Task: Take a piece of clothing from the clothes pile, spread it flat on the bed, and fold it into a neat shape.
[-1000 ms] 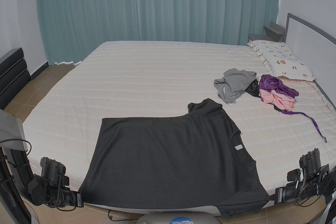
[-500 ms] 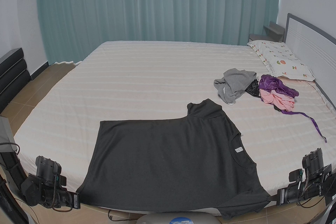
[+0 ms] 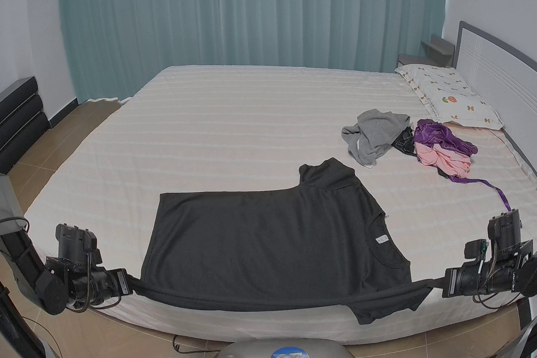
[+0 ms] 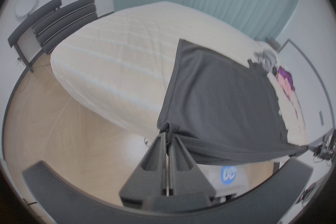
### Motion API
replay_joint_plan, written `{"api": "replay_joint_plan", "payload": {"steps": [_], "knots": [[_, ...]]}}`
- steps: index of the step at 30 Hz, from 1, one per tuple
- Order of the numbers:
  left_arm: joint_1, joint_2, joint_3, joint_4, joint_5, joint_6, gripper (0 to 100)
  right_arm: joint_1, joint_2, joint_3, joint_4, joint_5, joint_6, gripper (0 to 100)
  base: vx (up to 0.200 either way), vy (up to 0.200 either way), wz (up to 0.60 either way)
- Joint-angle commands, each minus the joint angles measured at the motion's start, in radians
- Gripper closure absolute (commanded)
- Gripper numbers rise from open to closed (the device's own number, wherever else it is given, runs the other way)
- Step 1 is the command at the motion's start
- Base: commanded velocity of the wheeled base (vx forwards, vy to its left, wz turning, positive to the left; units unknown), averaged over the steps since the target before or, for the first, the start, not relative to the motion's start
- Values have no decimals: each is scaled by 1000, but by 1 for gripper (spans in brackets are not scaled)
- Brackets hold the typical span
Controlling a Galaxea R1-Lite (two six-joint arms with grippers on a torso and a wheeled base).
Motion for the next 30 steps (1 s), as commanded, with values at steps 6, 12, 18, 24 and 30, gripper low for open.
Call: {"api": "replay_joint_plan", "payload": {"steps": [6, 12, 18, 24, 30], "knots": [[-3, 2, -71, -85, 3, -87, 100, -4, 111, -143, -1, -8, 34, 100, 0, 0, 0], [-3, -32, -71, -87, 4, -88, 100, -4, 105, -135, -1, -8, 37, 100, 0, 0, 0], [-3, -75, -61, -85, 4, -85, 100, -16, 100, -126, -1, -7, 37, 100, 0, 0, 0], [-3, -52, -63, -85, 4, -87, 100, -14, 100, -138, -1, -5, 37, 100, 0, 0, 0], [-3, 0, -89, -85, 0, -91, 100, -13, 128, -167, -4, -4, 37, 100, 0, 0, 0]]}}
